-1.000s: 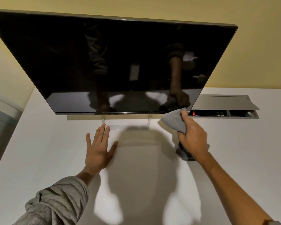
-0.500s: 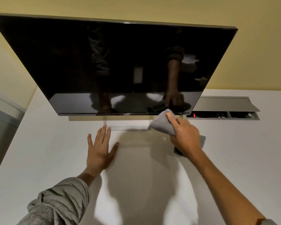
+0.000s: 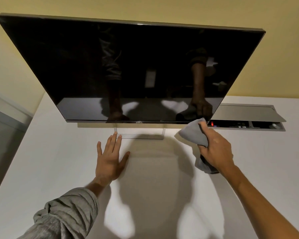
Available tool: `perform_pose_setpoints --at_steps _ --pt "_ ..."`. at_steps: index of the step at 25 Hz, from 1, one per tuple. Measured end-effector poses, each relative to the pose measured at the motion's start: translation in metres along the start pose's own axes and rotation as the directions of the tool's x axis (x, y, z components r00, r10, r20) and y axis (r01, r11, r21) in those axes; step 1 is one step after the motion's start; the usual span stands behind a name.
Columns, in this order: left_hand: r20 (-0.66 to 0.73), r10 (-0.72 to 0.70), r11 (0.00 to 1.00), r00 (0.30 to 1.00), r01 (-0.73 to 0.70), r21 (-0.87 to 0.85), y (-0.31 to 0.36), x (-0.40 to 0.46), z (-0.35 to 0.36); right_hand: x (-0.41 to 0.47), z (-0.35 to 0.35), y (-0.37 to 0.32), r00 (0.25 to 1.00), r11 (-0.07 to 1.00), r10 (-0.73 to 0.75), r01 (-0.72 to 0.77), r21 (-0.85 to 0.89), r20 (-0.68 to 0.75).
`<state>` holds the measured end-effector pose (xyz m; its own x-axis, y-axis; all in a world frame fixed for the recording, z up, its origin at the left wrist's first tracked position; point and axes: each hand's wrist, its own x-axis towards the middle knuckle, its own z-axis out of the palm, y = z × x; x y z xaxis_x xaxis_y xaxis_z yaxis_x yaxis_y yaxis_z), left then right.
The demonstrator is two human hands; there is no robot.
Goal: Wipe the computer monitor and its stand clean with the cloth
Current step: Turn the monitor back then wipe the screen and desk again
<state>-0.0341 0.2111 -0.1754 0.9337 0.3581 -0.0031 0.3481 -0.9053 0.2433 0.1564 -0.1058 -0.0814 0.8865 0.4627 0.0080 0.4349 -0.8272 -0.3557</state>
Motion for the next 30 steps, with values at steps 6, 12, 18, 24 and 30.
perform_pose_setpoints --at_steps 6,12,18,24,30 --pt "-0.061 0.023 0.997 0.998 -0.027 -0.074 -0.002 0.0 0.0 0.014 0.041 -0.097 0.988 0.983 -0.155 0.153 0.103 0.019" --pt "0.022 -0.046 0.997 0.999 0.047 -0.057 0.001 0.003 -0.001 0.03 0.086 -0.194 0.93 0.914 -0.362 0.369 0.17 -0.07" --pt "-0.003 -0.048 0.946 0.999 0.044 -0.321 -0.001 -0.001 -0.002 0.044 0.111 -0.27 0.875 0.857 -0.475 0.484 0.176 -0.089" --pt "0.263 -0.266 0.599 0.927 0.373 -0.709 0.001 -0.012 -0.002 0.057 0.124 -0.341 0.848 0.842 -0.529 0.528 0.11 -0.025" --pt "0.279 -0.26 0.655 0.924 0.381 -0.652 -0.001 -0.012 0.011 0.054 0.133 -0.357 0.864 0.866 -0.5 0.499 -0.044 -0.062"
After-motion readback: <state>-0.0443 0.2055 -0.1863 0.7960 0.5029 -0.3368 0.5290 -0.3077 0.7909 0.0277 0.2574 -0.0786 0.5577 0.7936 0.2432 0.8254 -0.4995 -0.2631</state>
